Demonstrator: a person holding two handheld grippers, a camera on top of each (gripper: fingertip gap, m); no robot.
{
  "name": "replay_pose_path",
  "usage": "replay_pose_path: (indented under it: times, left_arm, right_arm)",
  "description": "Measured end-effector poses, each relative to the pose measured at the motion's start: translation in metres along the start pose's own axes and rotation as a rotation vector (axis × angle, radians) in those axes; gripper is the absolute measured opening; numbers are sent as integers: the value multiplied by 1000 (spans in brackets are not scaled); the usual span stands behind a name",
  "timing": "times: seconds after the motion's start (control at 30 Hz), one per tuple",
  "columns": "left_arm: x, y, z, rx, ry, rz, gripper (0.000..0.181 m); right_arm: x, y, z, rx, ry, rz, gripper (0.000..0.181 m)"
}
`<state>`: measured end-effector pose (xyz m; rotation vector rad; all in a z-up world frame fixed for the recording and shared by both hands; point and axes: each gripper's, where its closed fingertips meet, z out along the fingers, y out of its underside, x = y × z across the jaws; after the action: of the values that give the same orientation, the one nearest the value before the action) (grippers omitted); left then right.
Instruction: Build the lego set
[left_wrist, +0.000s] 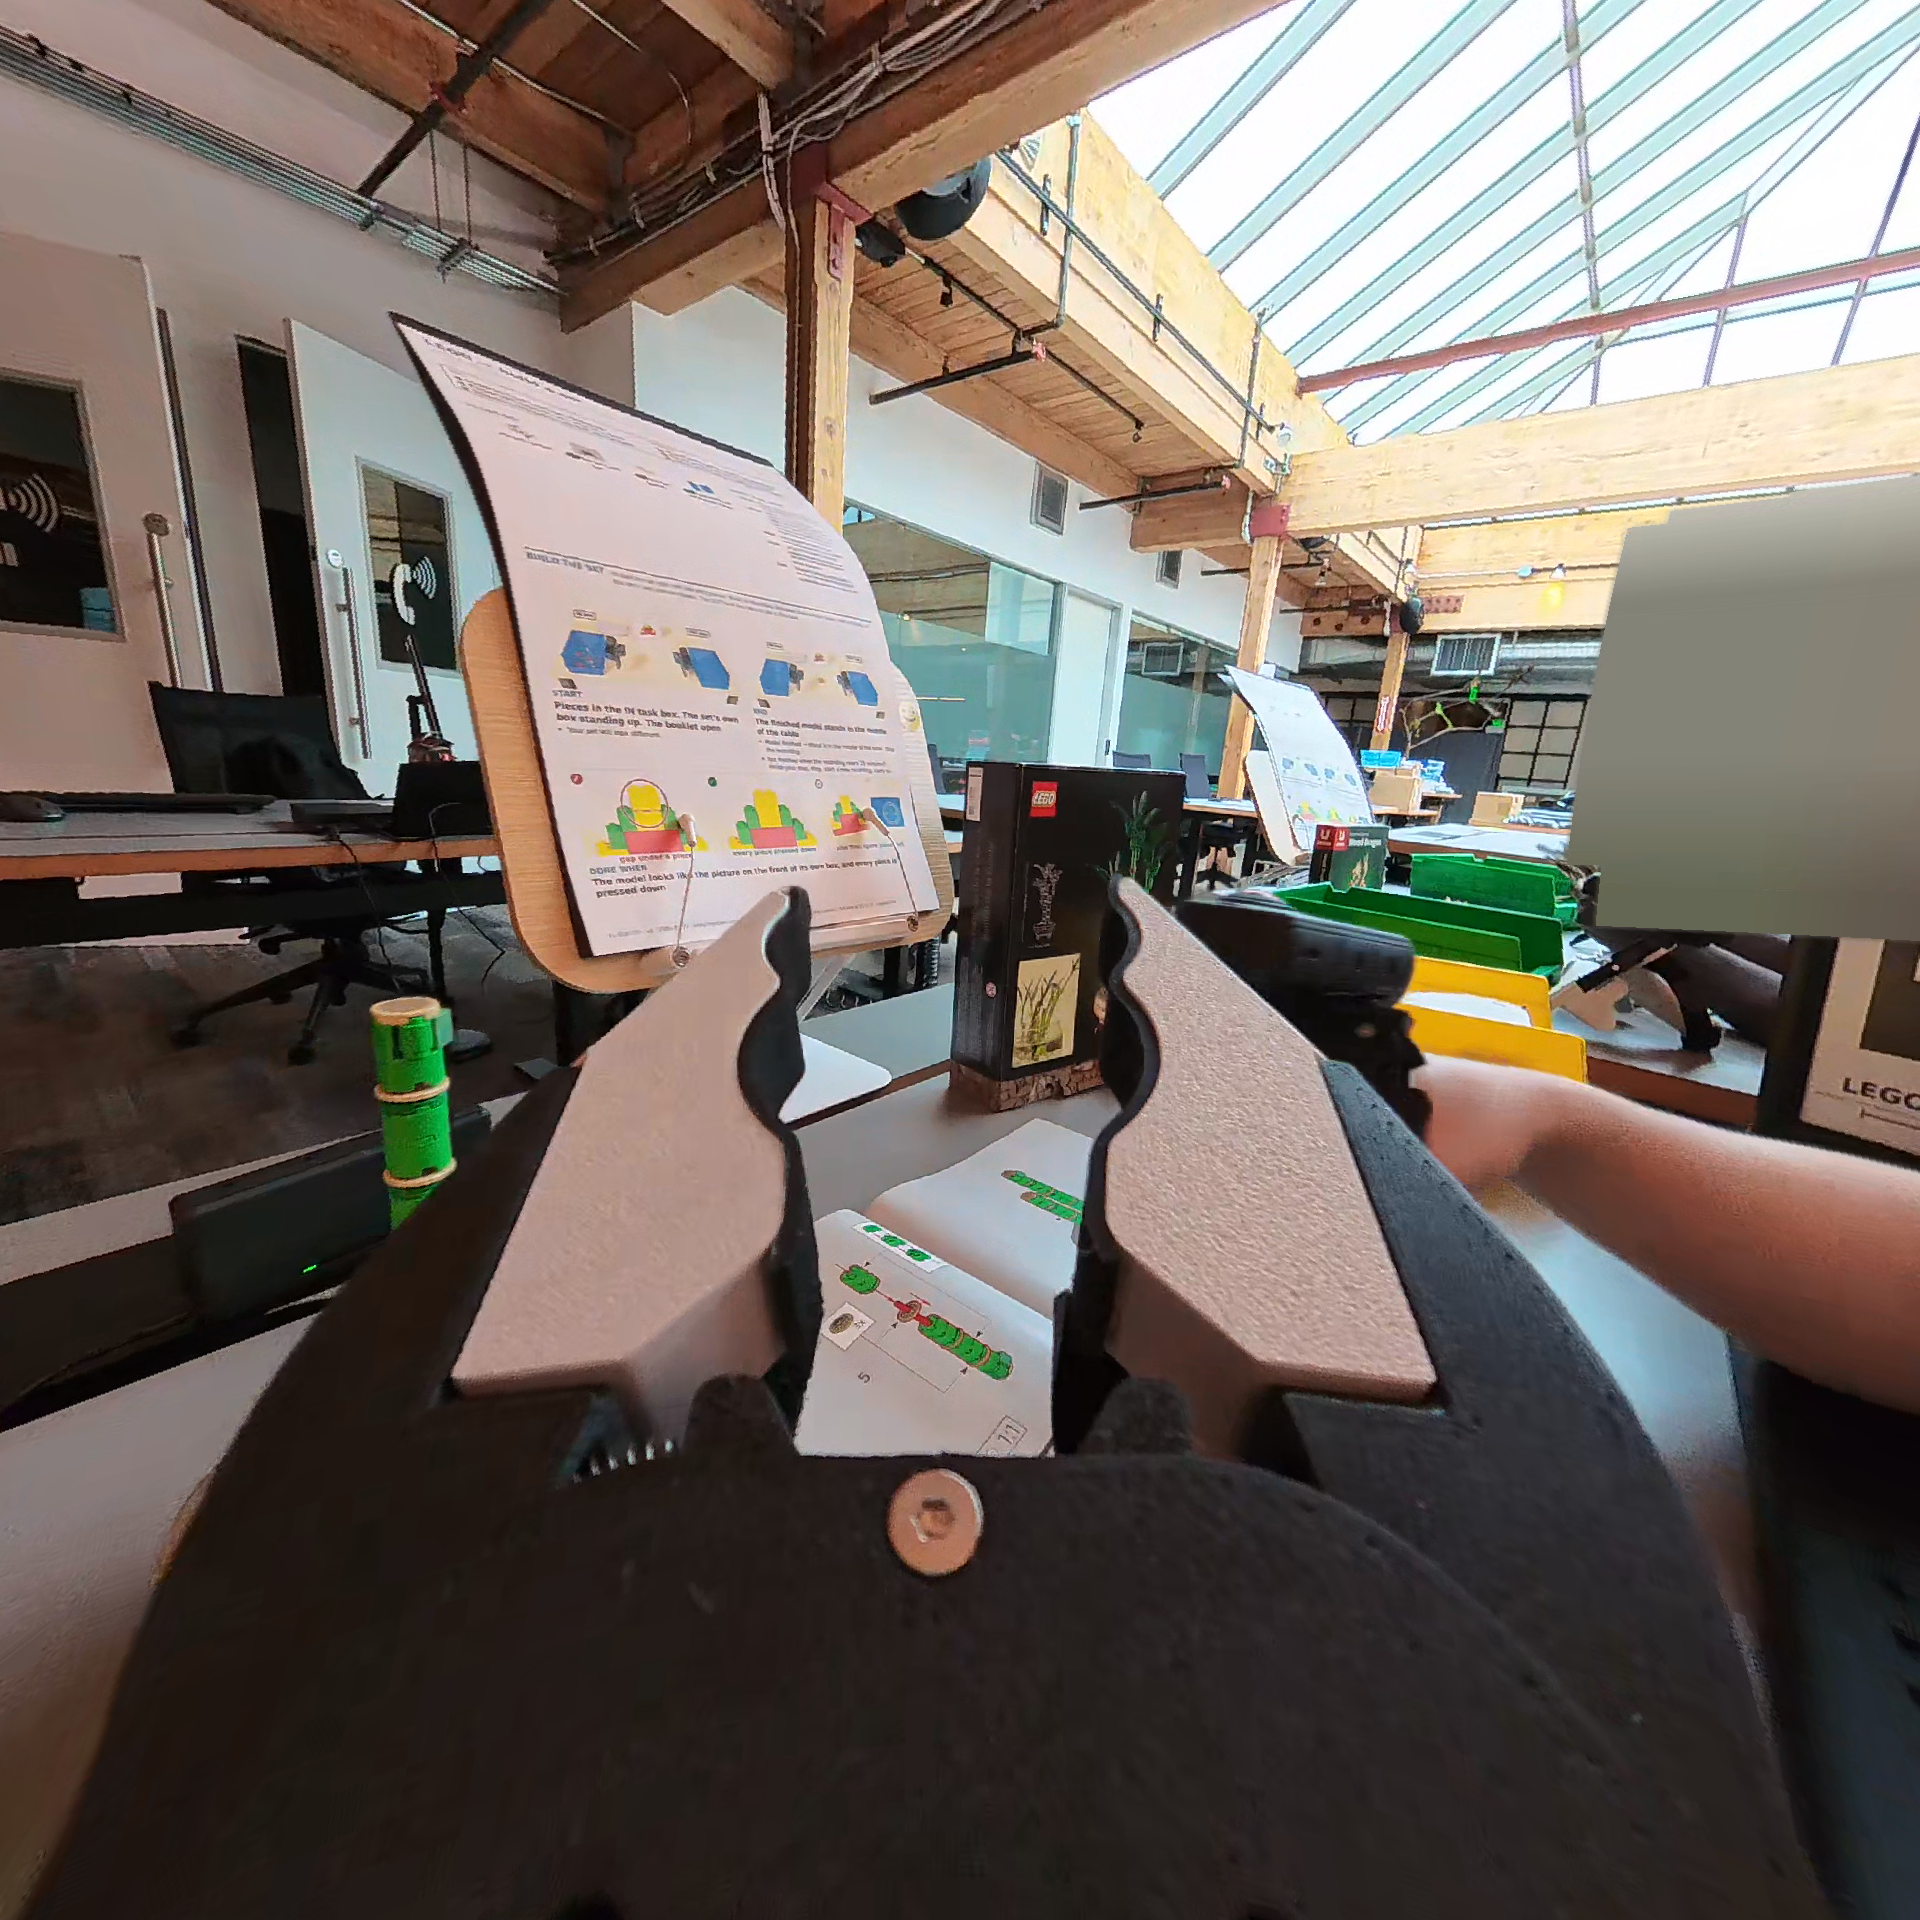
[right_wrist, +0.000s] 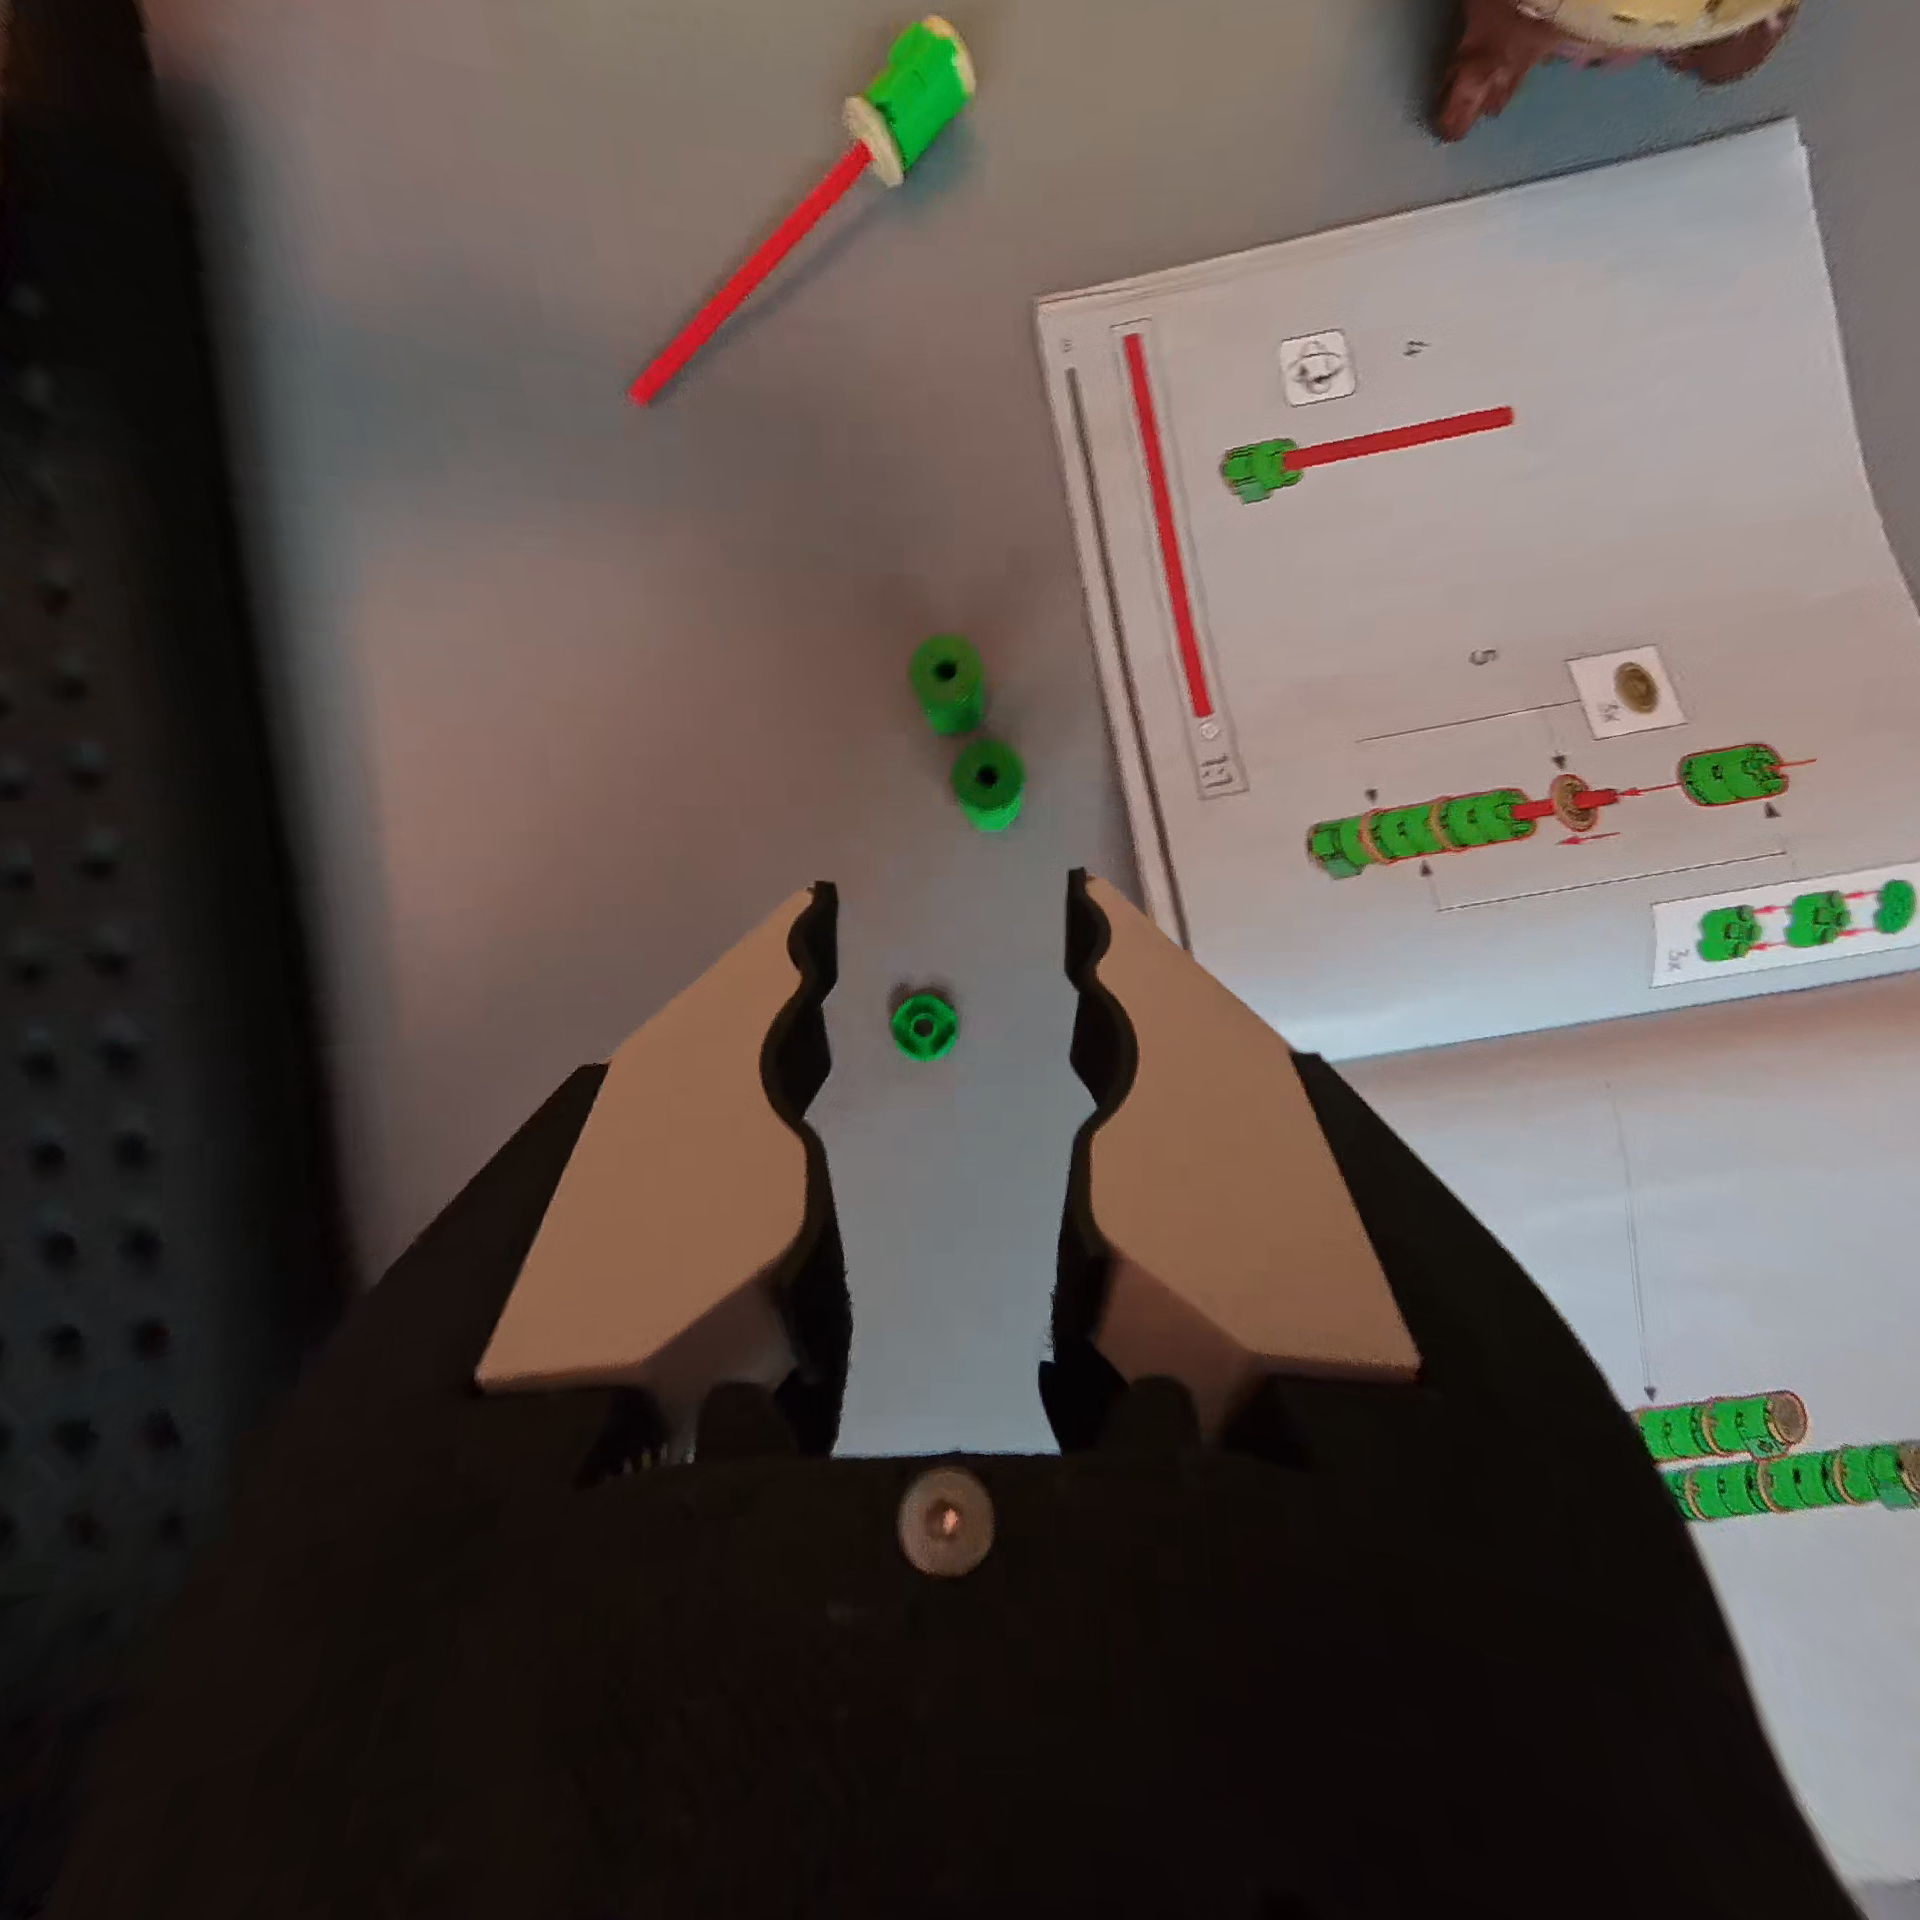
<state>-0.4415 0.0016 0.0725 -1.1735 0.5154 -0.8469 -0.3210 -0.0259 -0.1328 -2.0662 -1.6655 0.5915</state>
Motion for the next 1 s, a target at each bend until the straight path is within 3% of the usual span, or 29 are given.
replay_pose_path:
  times: [0.17,0.33,0.4,0.57,0.63,0.8,0.9,1.0]
  left_arm:
    - [6,1,4,-14,21,14,54]
    - [11,8,7,-43,45,15,55]
    - [12,10,7,-49,54,17,54]
    - [22,28,16,-136,64,136,51]
    - [46,44,24,-197,159,190,46]
    - [144,107,32,-421,591,257,23]
    - [184,141,37,-502,704,328,24]
    - [204,155,39,-508,746,381,14]
  right_arm:
    - [-10,33,3,104,-14,-49,37]
    - [-8,47,15,40,-12,-45,33]
    - [-8,49,17,32,-2,-67,13]
    - [-13,51,6,62,-68,52,12]
    - [-18,44,-12,163,-175,189,12]
    - [-53,25,-82,422,-743,546,12]
    - [-67,31,-93,420,-857,560,12]
    - [-77,25,-104,435,-971,571,11]
